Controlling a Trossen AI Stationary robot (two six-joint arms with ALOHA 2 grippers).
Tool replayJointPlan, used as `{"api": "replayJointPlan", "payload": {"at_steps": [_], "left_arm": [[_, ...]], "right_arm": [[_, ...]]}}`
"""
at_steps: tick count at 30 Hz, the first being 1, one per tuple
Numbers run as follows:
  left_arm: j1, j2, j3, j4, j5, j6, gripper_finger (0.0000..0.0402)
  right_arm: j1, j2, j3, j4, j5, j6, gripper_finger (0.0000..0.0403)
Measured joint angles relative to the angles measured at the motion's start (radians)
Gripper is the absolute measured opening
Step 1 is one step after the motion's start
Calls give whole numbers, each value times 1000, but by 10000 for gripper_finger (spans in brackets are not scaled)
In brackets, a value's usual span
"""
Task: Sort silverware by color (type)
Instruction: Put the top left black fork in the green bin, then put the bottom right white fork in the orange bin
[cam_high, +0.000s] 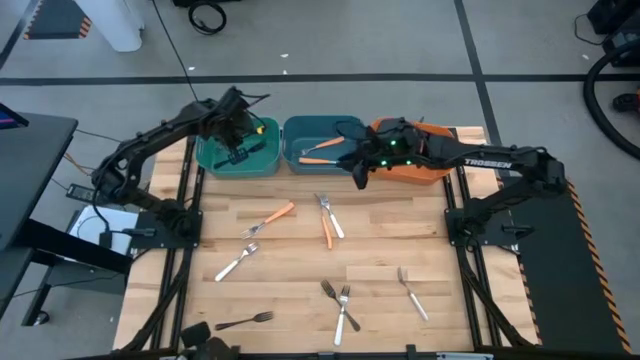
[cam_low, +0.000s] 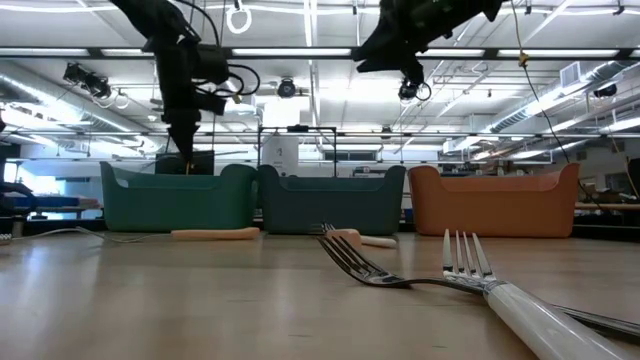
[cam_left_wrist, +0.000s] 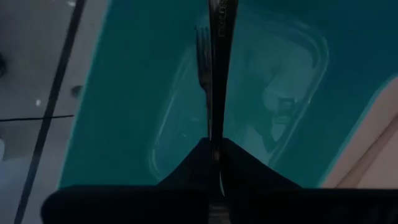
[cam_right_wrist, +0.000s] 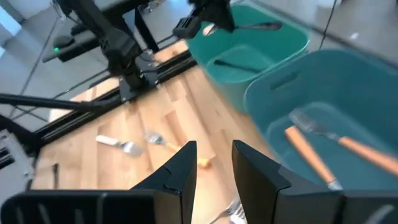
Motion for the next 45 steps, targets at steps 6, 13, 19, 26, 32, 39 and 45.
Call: {"api": "replayJointPlan", "payload": {"at_steps": [6,13,19,26,32,39,45], "left_arm": [[-8,39,0,3,3,25,57],[-16,42,0,9,2,5,102],[-35,42,0,9,3,-87,111],[-100,42,0,10,3,-121,112],[-168,42,0,29,3,-149,112],[-247,41,0,34,3,-169,112],[-309,41,0,34,2,-239,112]], "right_arm": [[47,94,0,18,-34,11,110],[86,186,-1,4,-2,161,110],[163,183,-1,-234,-35,292,110],[330,115,-1,-564,-39,437,110],[486,95,-1,-701,-3,576,117],[629,96,-1,-750,18,754,130],[771,96,-16,-752,27,888,138]]}}
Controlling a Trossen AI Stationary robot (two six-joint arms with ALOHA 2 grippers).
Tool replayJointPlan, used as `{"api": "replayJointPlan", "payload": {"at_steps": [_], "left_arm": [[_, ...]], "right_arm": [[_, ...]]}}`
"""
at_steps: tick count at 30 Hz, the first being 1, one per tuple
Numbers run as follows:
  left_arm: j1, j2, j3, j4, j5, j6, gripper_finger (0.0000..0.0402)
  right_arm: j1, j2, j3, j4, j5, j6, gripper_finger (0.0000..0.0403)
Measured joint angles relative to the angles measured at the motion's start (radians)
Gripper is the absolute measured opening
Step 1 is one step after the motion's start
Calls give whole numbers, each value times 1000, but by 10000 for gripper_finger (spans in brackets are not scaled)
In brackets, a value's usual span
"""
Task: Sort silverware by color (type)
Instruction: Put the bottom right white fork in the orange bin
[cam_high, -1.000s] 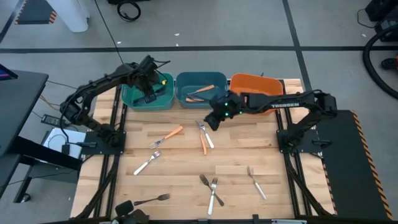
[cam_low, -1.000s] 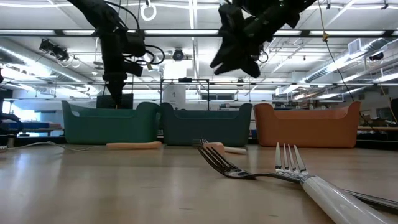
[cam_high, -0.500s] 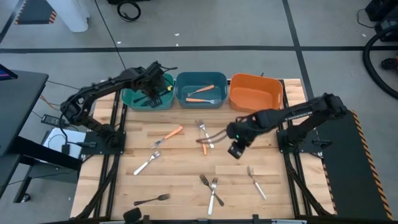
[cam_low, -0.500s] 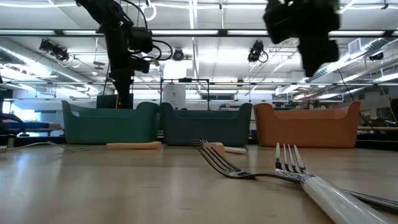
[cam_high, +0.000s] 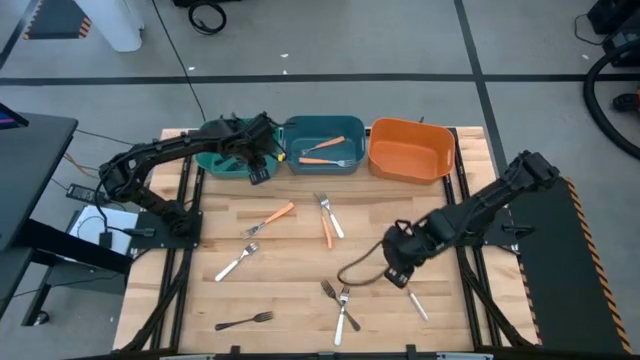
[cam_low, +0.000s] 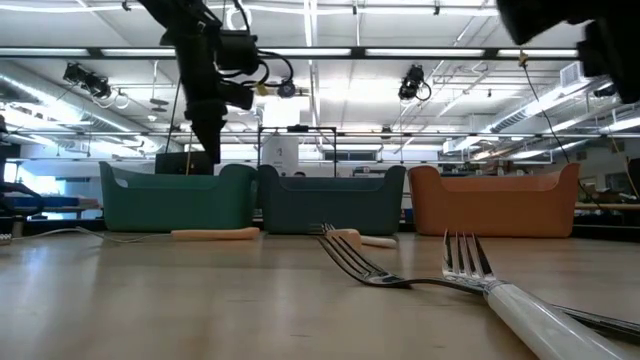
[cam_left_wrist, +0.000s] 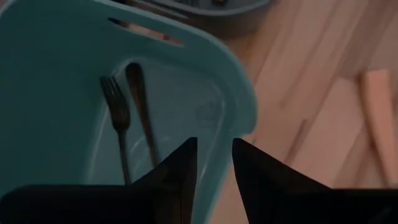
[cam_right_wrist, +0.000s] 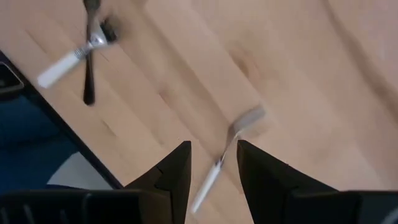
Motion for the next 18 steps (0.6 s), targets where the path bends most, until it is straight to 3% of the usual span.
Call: {"api": "replayJointPlan", "payload": {"at_steps": [7,13,18], "left_arm": [[-100,-1,0,-6,3,-96,112],[-242,-8,2,-19,140,-178,112],[-381,-8,2,-16,167,-294,112]], "right_arm": [[123,1,-70,41,9,150,138],[179,1,-75,60,17,210,137],[209,1,-75,100,36,241,138]]}}
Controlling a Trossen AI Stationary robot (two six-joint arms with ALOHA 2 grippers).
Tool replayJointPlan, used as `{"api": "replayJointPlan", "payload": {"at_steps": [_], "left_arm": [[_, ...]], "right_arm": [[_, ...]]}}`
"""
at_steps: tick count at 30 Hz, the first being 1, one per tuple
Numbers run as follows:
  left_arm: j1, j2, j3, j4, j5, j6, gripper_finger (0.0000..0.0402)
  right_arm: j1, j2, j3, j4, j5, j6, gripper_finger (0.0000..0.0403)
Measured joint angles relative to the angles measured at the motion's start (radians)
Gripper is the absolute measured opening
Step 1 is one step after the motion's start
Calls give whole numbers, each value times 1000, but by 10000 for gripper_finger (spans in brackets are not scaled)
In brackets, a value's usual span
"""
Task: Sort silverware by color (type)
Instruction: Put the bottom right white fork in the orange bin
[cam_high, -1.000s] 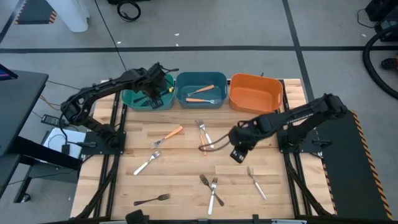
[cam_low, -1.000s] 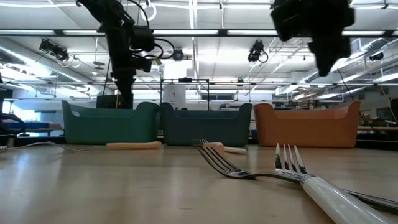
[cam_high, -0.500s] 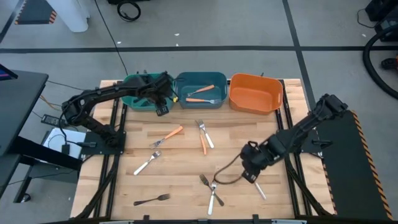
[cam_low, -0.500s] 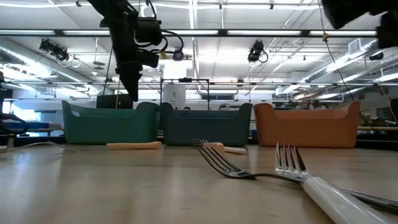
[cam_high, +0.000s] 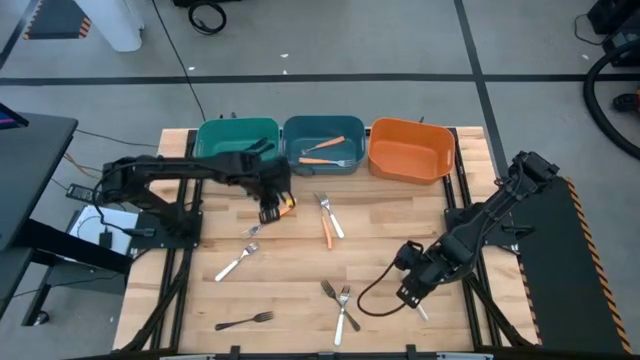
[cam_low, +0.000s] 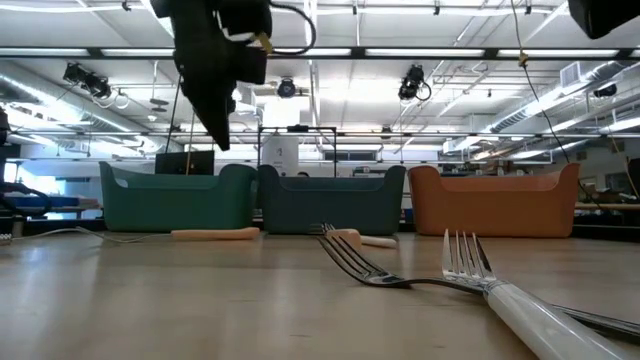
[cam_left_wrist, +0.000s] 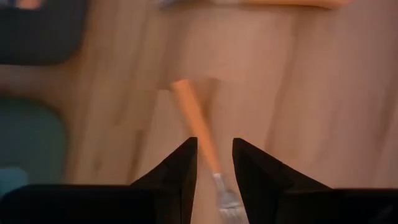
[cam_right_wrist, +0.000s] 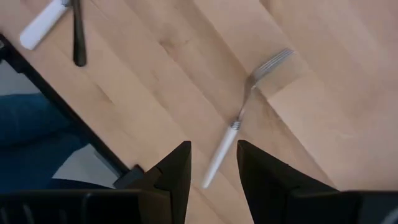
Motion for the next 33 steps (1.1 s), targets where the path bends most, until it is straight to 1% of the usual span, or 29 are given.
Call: {"api": "replayJointPlan", "payload": {"at_steps": [3,7,9,15,20,24,28,33], "left_arm": [[-74,0,0,12,0,-58,112],[-146,0,0,39,0,-149,112],[-175,0,0,58,-1,-197,112],[-243,0,0,115,0,-307,112],[-277,0,0,148,-1,-368,112],[-292,0,0,159,-1,-388,112],[-295,0,-1,158,-2,-402,112],[-295,0,-1,158,-2,-403,112]], "right_arm": [[24,0,0,0,1,32,137],[59,21,-1,-1,45,33,138],[71,50,-1,1,58,29,138],[88,170,-1,-3,46,-32,138],[88,241,-1,1,0,-69,137],[88,280,-1,22,-28,-79,138],[88,295,-1,79,-31,-76,137],[88,294,-4,71,-13,-60,137]]}}
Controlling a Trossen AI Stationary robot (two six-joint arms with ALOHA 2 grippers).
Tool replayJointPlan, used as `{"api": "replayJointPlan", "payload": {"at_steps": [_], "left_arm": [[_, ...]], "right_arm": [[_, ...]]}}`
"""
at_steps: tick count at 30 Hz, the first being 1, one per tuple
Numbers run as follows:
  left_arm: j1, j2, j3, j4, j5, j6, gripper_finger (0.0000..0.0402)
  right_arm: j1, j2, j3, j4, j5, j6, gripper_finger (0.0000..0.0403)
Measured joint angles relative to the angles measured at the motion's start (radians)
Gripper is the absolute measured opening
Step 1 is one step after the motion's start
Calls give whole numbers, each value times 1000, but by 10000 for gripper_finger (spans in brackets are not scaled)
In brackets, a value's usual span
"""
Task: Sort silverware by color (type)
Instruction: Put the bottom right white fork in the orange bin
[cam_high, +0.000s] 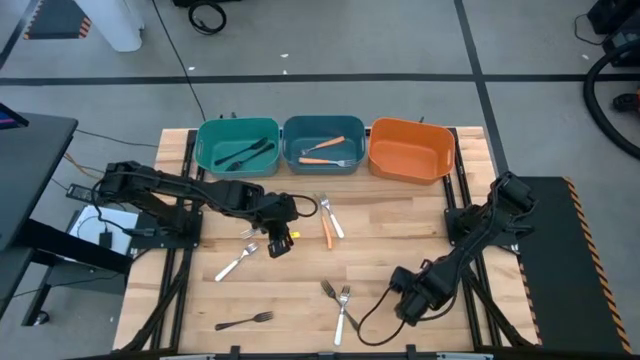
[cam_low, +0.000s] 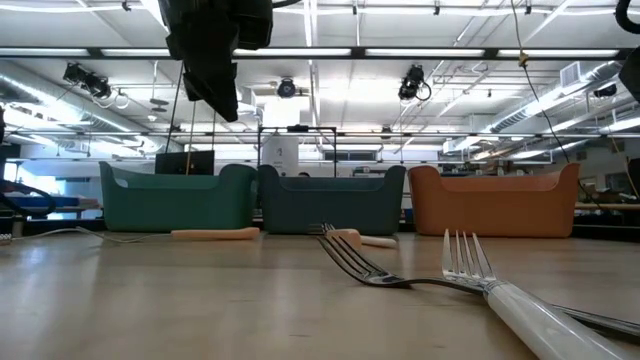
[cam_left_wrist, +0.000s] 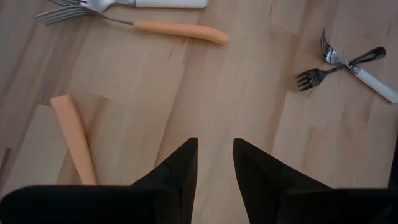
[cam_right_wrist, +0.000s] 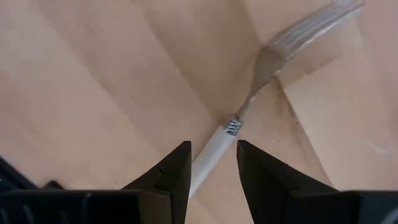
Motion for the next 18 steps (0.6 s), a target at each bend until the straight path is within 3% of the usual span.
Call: {"api": "replayJointPlan", "payload": {"at_steps": [8,12,15,18], "left_arm": [[0,0,0,-1,0,0,112],[0,0,0,-3,0,0,112],[0,0,0,-6,0,0,112],[0,0,0,-9,0,4,112]], "right_arm": [[-2,-7,-131,210,-30,92,136],[-3,-9,-152,224,-33,92,132],[-4,-9,-155,218,-40,89,106],[-4,-13,-151,204,-52,78,52]]}}
